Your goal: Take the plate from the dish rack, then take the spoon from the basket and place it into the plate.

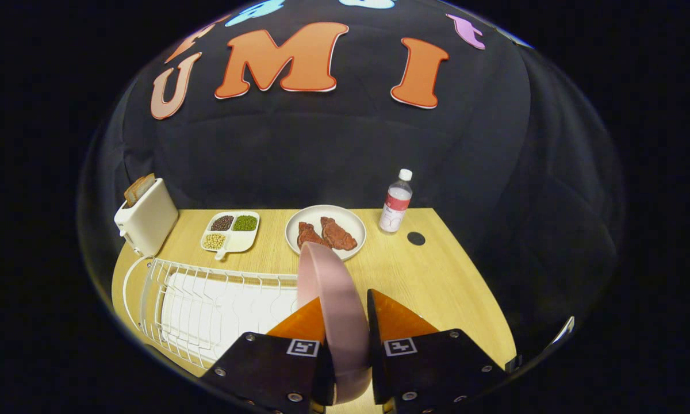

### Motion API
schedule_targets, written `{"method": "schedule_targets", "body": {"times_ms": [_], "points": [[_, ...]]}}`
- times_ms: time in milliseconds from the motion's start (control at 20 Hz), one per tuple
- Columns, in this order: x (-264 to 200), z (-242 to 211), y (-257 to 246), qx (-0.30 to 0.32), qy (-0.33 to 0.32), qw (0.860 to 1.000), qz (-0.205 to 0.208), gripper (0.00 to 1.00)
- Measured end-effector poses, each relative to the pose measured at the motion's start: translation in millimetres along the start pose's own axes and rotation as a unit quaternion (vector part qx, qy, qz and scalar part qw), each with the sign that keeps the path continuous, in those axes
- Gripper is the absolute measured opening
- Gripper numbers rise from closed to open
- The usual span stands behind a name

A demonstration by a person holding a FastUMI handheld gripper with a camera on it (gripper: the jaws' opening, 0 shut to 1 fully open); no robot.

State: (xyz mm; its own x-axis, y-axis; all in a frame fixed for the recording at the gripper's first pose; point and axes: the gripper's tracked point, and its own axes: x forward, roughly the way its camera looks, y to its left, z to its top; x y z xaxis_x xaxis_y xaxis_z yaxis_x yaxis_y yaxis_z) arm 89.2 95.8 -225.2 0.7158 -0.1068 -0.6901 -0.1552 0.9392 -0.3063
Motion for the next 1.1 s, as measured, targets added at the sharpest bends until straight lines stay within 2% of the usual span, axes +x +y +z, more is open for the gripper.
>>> {"method": "schedule_targets", "body": {"times_ms": [150, 400, 550, 800, 1100], "points": [[-20, 11, -2, 0.007, -0.017, 1.0, 0.006, 0.23], [-70, -6, 0, 0.03, -0.021, 0.999, 0.036, 0.24], [-100, -28, 4, 0.05, -0.015, 0.997, 0.056, 0.24], [-137, -78, 12, 0.058, 0.003, 0.996, 0.068, 0.24], [-158, -137, 33, 0.093, 0.039, 0.991, 0.088, 0.24]]}}
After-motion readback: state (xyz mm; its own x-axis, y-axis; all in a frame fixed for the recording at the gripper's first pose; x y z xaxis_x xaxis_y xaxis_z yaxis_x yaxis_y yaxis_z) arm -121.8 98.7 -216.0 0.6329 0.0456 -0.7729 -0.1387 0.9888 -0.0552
